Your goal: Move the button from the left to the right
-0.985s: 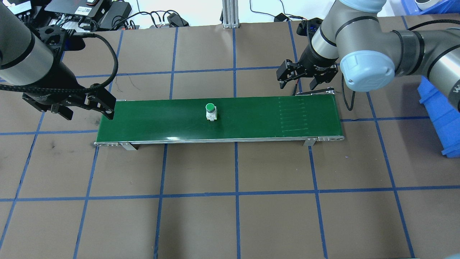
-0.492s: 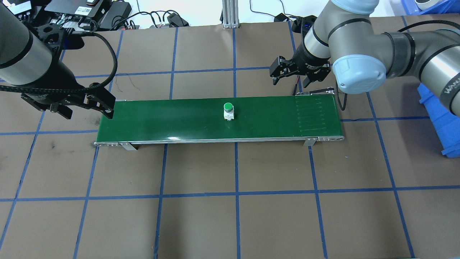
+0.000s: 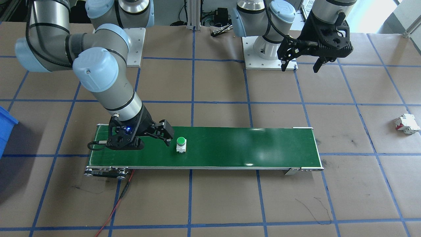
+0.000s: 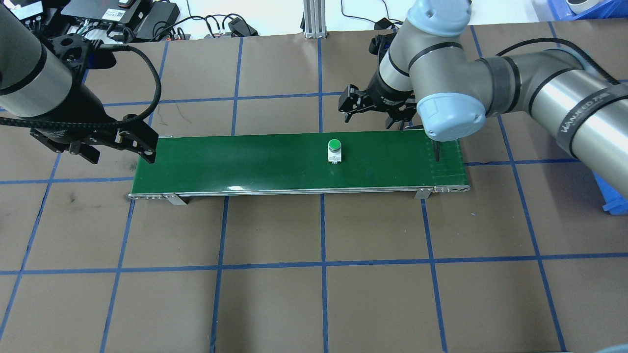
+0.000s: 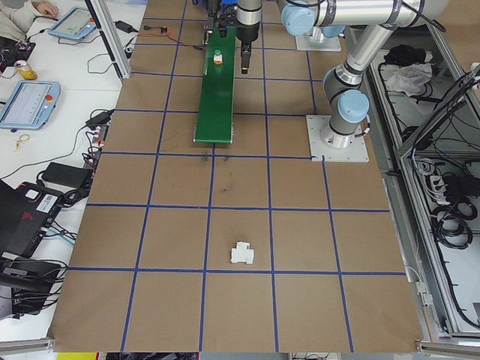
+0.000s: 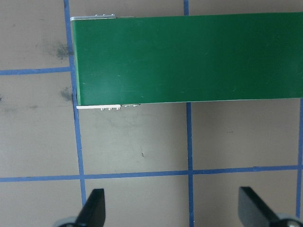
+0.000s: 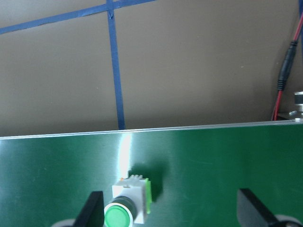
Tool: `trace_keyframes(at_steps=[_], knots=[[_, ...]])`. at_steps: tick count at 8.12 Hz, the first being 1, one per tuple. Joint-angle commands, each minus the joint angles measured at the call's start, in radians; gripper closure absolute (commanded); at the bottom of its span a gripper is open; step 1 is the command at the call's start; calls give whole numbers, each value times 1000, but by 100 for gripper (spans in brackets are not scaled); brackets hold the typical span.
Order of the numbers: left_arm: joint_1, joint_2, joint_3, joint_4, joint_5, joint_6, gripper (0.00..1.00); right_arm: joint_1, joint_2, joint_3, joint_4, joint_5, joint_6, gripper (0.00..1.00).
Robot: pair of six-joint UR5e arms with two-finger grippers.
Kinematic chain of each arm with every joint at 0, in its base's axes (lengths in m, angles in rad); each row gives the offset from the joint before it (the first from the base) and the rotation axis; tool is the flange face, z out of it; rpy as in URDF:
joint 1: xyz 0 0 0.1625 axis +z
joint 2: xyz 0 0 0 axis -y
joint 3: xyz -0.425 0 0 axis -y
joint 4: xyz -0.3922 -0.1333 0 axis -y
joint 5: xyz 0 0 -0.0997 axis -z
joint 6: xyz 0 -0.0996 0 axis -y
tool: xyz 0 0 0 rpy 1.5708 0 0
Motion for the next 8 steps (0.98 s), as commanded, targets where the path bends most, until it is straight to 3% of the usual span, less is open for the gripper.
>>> trace_keyframes(at_steps=[1,3,4,5,6,7,8], knots=[[0,0,0,0,-8,-3,0,57,57,-1,-74,-44,58,0],[0,1,3,0,-8,0,0,57,107,4,-69,-72,0,0],[0,1,-3,0,-8,0,0,57,118,11,-47,-113,-36,0],[0,0,-3,0,-7,9,0,55,129,13,52,-134,-33,1],[0,0,-1,0,-8,9,0,55,127,5,73,-229,-36,31],[0,0,0,1,-7,9,0,52,121,4,81,-295,-51,76],[0,-8,-3,2,-5,9,0,37,106,-5,181,-302,-53,100]])
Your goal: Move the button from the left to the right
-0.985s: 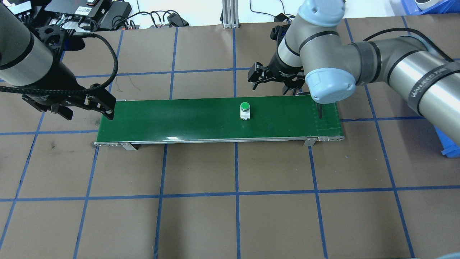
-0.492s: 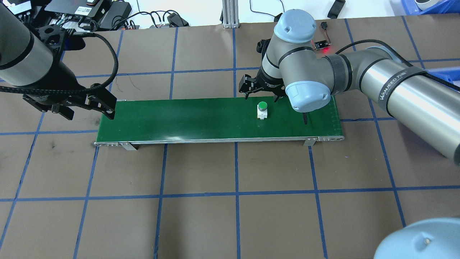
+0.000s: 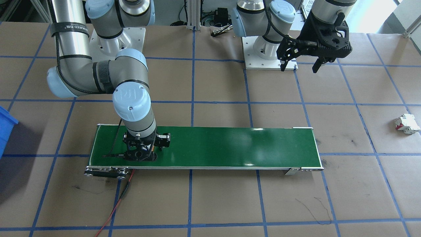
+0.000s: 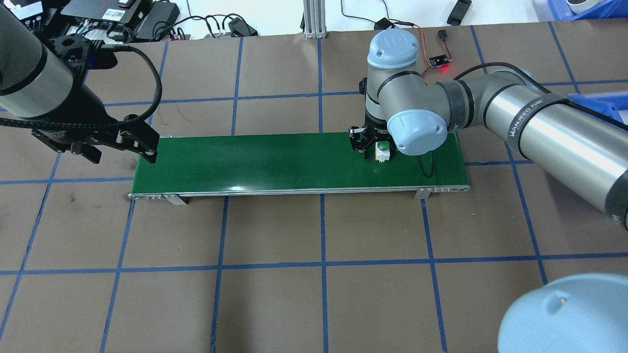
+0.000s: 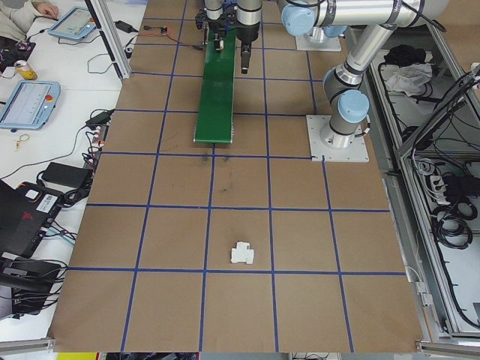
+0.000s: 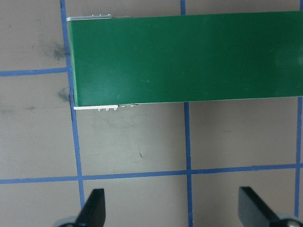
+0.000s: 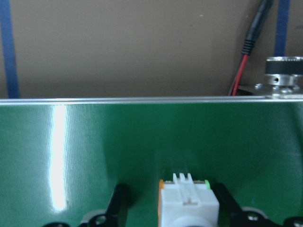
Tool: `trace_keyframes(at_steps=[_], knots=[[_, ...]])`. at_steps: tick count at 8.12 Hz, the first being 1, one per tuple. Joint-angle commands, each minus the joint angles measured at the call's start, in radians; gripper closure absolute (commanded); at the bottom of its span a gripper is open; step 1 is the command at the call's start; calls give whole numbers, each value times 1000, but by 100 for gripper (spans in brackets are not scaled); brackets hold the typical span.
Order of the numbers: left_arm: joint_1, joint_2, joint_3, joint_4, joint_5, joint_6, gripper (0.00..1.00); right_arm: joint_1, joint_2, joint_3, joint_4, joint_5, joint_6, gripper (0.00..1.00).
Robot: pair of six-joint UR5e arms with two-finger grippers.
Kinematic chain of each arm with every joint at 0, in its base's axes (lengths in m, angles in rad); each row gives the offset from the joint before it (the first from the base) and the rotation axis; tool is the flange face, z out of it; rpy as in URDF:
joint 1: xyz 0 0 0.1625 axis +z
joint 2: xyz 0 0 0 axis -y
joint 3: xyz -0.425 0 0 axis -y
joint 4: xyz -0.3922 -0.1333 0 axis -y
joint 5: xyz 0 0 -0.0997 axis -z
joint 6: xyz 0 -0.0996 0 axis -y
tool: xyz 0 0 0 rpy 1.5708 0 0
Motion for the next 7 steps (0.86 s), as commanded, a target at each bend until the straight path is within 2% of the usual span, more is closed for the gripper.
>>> trace_keyframes(at_steps=[1,3,4,5,6,7], knots=[[0,-7,-2,12,2,2,0,-68,-59,-34,188,-57,-47,100],[2,3,9,21,4,-2,0,-220,-80,-74,261,-16,-189,100],[2,5,9,21,4,-4,0,-333,-90,-127,367,-10,-398,100],[2,3,9,21,8,-2,0,-469,-99,-179,412,-23,-594,100],[2,3,9,19,16,-2,0,-556,-114,-212,420,-31,-698,100],[5,3,10,19,17,-4,0,-596,-114,-236,412,-93,-825,100]])
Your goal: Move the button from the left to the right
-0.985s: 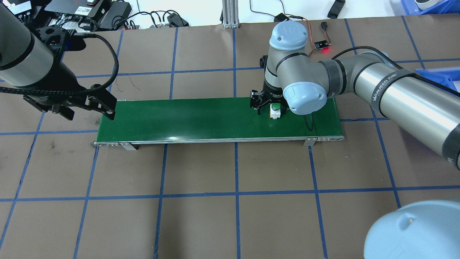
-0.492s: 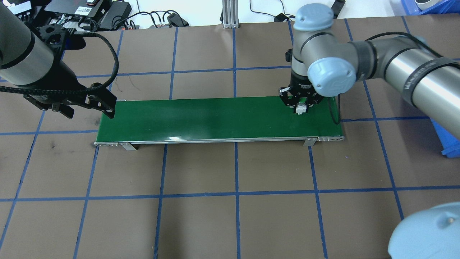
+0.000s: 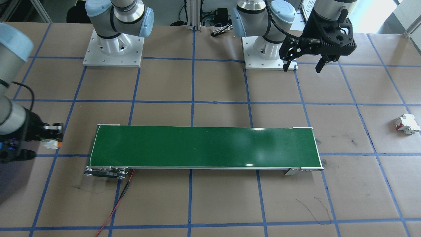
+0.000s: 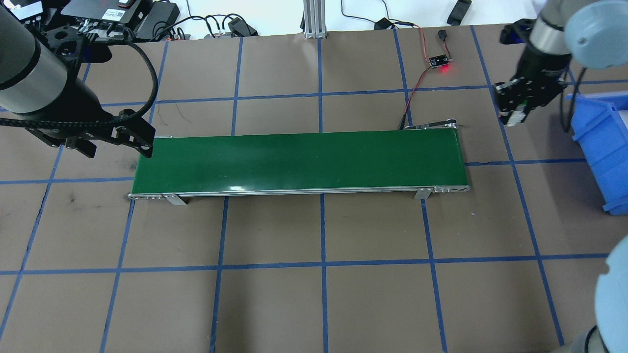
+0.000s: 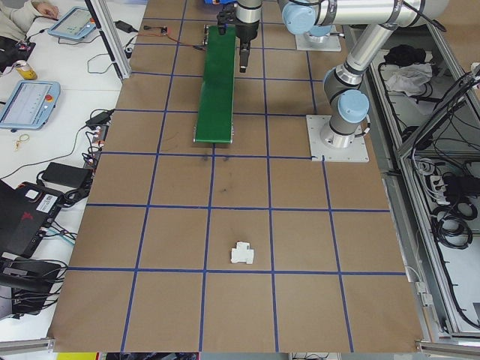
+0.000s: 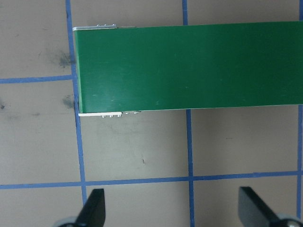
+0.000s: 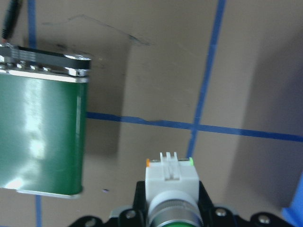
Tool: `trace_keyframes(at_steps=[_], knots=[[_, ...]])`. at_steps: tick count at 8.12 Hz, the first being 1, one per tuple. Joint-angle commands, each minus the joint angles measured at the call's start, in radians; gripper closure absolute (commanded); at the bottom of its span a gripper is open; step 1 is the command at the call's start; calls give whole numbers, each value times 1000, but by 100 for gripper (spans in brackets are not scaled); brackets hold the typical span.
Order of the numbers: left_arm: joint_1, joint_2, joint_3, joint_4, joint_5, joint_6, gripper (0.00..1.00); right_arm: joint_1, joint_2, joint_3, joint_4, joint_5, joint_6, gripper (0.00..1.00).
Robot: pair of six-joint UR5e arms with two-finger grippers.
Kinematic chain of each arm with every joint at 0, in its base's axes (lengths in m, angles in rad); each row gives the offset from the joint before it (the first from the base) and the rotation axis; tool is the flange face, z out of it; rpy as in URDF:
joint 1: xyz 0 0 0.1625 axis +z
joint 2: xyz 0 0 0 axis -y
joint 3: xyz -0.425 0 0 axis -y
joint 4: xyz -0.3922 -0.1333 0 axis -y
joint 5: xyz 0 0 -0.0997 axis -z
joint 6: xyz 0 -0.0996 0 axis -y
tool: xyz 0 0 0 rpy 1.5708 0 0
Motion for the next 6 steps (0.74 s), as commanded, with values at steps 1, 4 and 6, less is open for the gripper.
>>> trace_keyframes(at_steps=[1,4,6], knots=[[3,-6,0,1,10,0,0,-175,-12,-74,-22,-80,-339,100],[4,-3,0,-1,11,0,0,-339,29,-71,-127,-65,-588,100],[4,-3,-6,1,13,0,0,-477,106,-51,-344,89,-916,81]])
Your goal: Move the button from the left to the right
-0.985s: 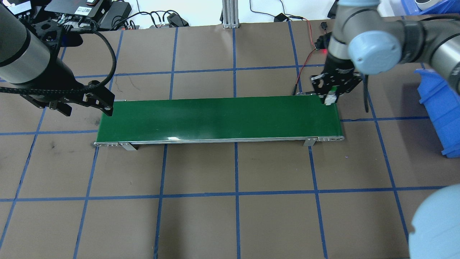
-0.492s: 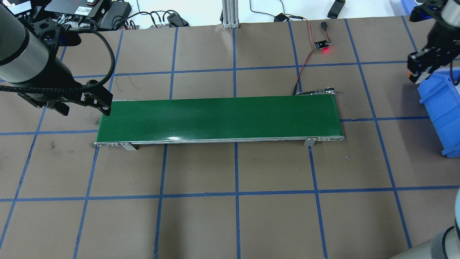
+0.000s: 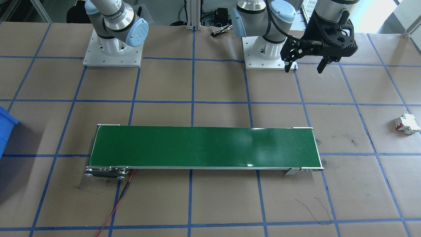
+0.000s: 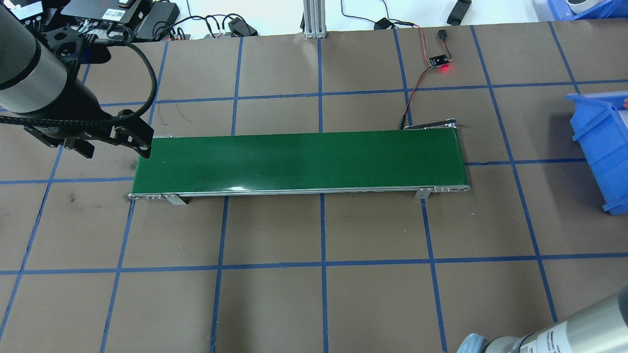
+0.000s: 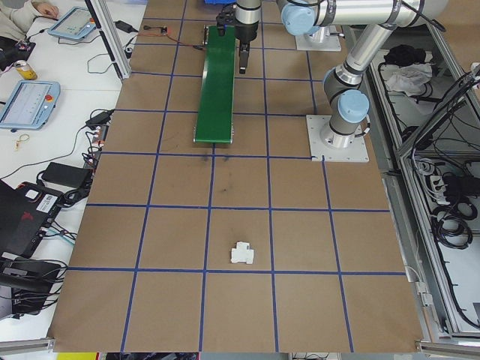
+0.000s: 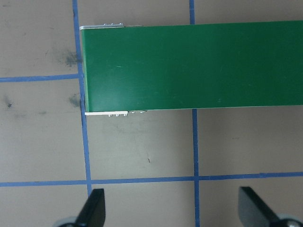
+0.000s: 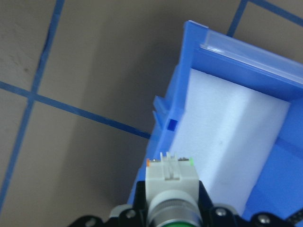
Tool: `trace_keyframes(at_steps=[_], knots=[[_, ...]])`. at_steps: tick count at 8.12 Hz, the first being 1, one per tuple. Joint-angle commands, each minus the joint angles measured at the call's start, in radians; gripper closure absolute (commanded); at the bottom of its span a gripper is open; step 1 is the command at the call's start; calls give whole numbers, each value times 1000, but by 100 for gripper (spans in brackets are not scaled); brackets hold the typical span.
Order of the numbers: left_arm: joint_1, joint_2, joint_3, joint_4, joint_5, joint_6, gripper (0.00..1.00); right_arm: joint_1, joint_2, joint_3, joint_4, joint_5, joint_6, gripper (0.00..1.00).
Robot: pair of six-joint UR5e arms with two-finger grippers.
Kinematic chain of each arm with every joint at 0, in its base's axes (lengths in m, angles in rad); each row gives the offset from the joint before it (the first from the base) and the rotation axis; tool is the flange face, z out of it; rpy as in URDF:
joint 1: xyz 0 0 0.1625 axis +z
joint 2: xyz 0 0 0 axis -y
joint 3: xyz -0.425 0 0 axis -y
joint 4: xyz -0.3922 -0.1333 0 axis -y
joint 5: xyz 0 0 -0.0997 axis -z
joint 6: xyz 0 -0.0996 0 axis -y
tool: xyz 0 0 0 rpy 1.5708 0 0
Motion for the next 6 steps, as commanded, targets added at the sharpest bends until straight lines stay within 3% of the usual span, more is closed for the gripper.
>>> trace_keyframes(at_steps=[1,2,3,5,6], knots=[[1,2,-7,1,35,0,0,-144,93,47,-201,137,-321,81],[1,5,-6,4,73,0,0,-159,107,111,-277,143,-399,81],[1,5,-4,25,74,0,0,-161,113,163,-340,132,-422,71],[-1,5,-7,28,74,-2,0,-161,126,178,-349,131,-517,13],[-1,5,-7,28,74,-2,0,-161,101,173,-352,132,-527,0]])
